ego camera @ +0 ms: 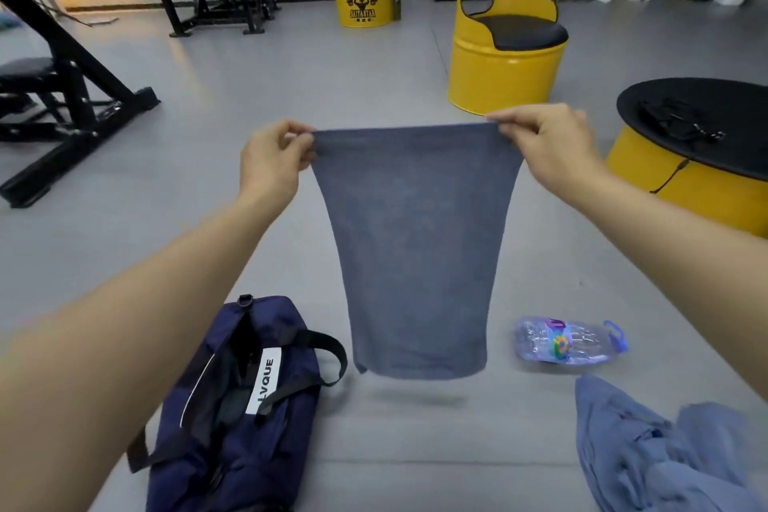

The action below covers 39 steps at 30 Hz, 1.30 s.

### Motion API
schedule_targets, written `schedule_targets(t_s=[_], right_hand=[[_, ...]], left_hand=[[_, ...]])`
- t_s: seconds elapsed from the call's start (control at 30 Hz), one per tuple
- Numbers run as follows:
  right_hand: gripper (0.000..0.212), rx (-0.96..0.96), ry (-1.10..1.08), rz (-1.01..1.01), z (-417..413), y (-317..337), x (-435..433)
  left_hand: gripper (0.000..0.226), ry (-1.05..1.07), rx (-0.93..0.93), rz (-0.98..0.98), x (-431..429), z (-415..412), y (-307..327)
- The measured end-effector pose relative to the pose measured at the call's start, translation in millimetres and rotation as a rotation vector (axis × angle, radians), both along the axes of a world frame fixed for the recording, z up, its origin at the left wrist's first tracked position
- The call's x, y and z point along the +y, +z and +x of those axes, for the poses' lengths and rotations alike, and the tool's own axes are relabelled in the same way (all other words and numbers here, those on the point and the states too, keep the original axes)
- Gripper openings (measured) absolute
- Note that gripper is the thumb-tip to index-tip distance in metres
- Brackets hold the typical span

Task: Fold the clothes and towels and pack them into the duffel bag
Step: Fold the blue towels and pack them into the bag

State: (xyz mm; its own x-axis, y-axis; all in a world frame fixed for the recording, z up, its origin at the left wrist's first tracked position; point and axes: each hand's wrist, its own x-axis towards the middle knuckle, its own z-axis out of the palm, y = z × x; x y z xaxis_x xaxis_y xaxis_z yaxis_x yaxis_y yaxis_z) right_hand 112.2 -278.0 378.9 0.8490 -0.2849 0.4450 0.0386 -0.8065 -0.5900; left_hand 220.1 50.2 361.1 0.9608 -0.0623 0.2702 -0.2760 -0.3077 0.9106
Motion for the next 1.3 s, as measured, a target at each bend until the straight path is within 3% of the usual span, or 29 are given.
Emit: schedule_targets(t_s=[0.2,0.33,0.5,0.6,0.77,0.93,1.07,1.17,1.3], right_hand=[[0.025,-0.118,0.077,-0.068,-18.5,47.1,-6.1],[0.024,-0.111,0.135,-0.137,-61.1,33.7,-2.2],[0.027,0.043,0.18,-0.204,-118.6,-59.3,-2.4],[0.024,0.15,0.212,-0.148,-149.6,-128.5,3.8],[0.033,0.353,0.27,-0.07,-184.8,-272.4,12.7],[0.029,0.515,0.323,-0.125,-222.0,-400.7,29.5],[0.023,0.651,0.475,-0.218,-256.2,-463.1,45.5],[0.049,0.707,0.576,-0.334,-289.4,-494.1,51.3],[0.033,0.914,0.743,-0.359,-310.6,-499.5,52.1]], left_hand=[[0.019,-0.042,-0.142,0.001,1.2,-13.5,42.1],[0.022,-0.099,-0.149,0.085,18.0,-47.6,32.4],[0.019,-0.193,-0.043,0.37,48.7,-90.4,-37.5],[0.019,-0.281,0.016,0.558,60.0,-118.6,-100.3],[0.013,-0.432,0.177,0.678,73.3,-155.9,-224.1],[0.01,-0.552,0.354,0.824,84.1,-186.8,-350.6],[0.034,-0.705,0.353,1.095,101.9,-225.9,-432.8],[0.037,-0.86,0.311,1.286,120.5,-253.7,-469.8],[0.033,-1.064,0.404,1.271,116.4,-257.7,-457.7]])
